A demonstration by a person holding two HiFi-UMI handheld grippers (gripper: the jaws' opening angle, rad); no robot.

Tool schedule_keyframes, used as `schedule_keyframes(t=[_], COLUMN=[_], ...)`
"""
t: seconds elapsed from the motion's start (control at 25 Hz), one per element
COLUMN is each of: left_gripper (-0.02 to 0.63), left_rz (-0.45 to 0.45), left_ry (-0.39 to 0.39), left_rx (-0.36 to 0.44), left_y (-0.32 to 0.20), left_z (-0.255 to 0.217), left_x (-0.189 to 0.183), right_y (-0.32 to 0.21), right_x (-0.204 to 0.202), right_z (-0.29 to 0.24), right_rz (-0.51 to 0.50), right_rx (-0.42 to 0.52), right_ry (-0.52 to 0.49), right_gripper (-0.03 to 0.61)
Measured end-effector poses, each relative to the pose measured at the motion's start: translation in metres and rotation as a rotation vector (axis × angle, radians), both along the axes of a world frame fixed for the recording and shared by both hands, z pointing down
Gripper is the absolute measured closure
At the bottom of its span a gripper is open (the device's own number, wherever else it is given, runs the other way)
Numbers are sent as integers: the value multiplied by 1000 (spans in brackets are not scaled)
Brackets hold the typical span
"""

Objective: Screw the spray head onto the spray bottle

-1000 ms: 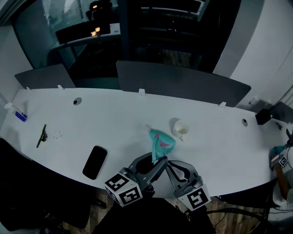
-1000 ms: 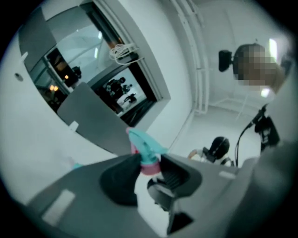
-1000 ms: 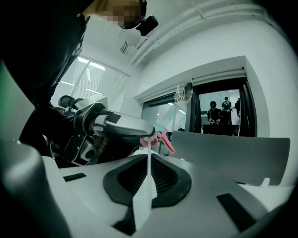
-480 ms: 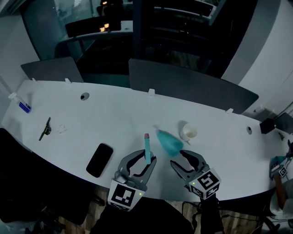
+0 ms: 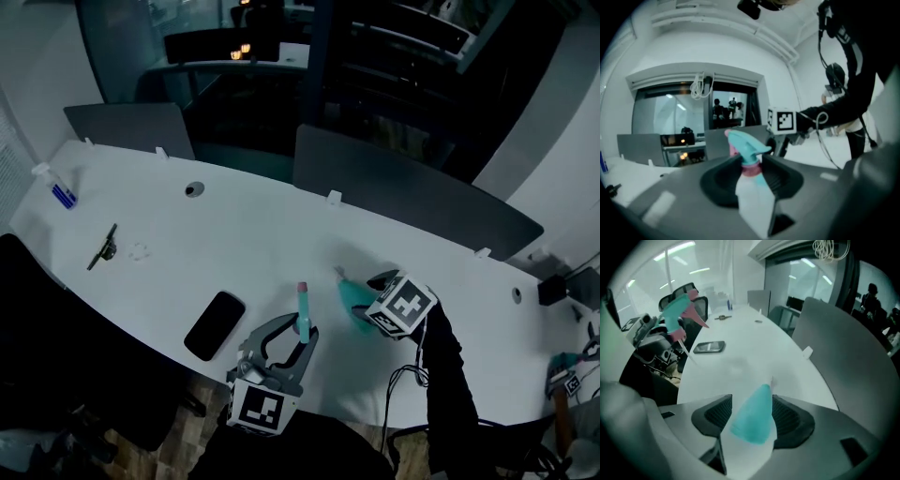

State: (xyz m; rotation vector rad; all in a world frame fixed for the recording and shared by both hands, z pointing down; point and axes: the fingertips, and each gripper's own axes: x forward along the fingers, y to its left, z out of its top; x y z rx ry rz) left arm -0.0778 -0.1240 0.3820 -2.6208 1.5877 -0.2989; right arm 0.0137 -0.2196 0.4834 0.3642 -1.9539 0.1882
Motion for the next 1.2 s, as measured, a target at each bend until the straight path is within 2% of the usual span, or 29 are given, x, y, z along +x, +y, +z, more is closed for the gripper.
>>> schedule_keyframes(t=[0.12,0.28,0.44,0.64,0.76,0.84,0.92,1.04,1.12,1.2], left_gripper=[479,479,479,479,479,479,479,479,479,479], left_rz=[-27,-55,-62,-48,-42,-43,-44,-42,-42,-35], left_ry=[17,39,44,46,57,62,67,80,94,94], left_rx=[5,1,-4,-1,3,5,2,1,3,1], left_y=[1,4,3,3,2,1,1,-2,-6,-12], left_z=[-1,-1,1,0,-2,-2,-2,-3,-5,-7], left_x=[-10,-22,-27,-22,-21,-23,-23,-23,-25,-26], right_y=[-8,-10,-4,31,42,41,44,48,41,34], right_x=[0,4,8,22,25,22,19,10,1,-8], right_z=[25,52,60,84,94,91,87,65,37,3], right_rz=[10,45,56,67,63,69,72,108,127,110], right_rx=[-112,-206,-291,-484,-499,-468,-442,-394,-274,-61], right_ry=[144,255,327,404,401,358,270,39,-154,-352], right_gripper=[333,331,318,268,238,238,238,238,238,238])
